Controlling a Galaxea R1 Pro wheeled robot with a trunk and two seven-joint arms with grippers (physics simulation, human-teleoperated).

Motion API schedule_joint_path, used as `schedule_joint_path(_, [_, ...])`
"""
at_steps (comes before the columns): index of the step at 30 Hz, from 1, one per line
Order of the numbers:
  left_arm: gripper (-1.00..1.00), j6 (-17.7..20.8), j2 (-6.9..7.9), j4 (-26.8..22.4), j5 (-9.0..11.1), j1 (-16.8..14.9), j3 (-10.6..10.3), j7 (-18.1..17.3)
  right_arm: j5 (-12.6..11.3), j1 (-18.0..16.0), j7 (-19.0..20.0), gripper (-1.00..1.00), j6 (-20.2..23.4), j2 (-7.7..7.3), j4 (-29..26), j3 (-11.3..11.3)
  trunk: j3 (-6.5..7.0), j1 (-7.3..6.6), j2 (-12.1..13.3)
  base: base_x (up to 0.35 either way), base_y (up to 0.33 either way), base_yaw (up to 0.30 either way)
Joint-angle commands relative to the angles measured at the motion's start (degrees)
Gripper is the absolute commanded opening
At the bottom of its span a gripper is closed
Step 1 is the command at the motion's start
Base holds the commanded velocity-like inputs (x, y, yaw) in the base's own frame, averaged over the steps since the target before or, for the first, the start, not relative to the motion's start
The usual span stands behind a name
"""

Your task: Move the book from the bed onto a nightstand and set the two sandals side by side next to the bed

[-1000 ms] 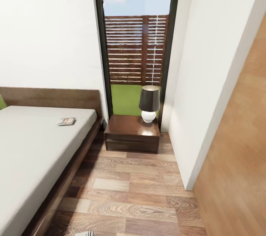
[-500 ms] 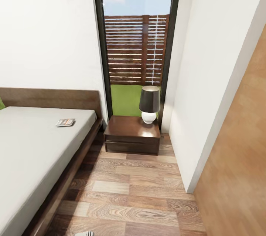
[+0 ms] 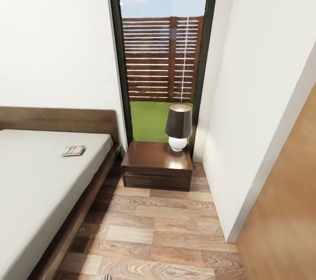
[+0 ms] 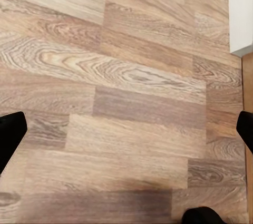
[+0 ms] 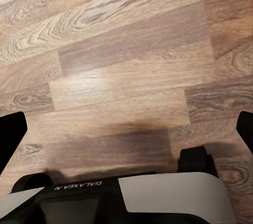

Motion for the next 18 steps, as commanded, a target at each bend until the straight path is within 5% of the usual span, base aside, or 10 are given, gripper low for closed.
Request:
schedule_joint_path(1, [1.00, -0.1, 0.01, 0.1, 0.2, 0.0, 0.1, -0.3, -0.2, -0.1, 0.3, 1.00, 0.0, -0.02, 0.2, -0.3, -0.06, 0.03, 0.0, 0.272, 0.000, 0.000])
schedule_joint_path(18, [1.00, -0.1, 0.01, 0.1, 0.2, 0.0, 0.1, -0.3, -0.3, -0.1, 0.3, 1.00, 0.0, -0.02, 0.2, -0.3, -0.06, 0.03, 0.0, 0.274, 0.000, 0.077])
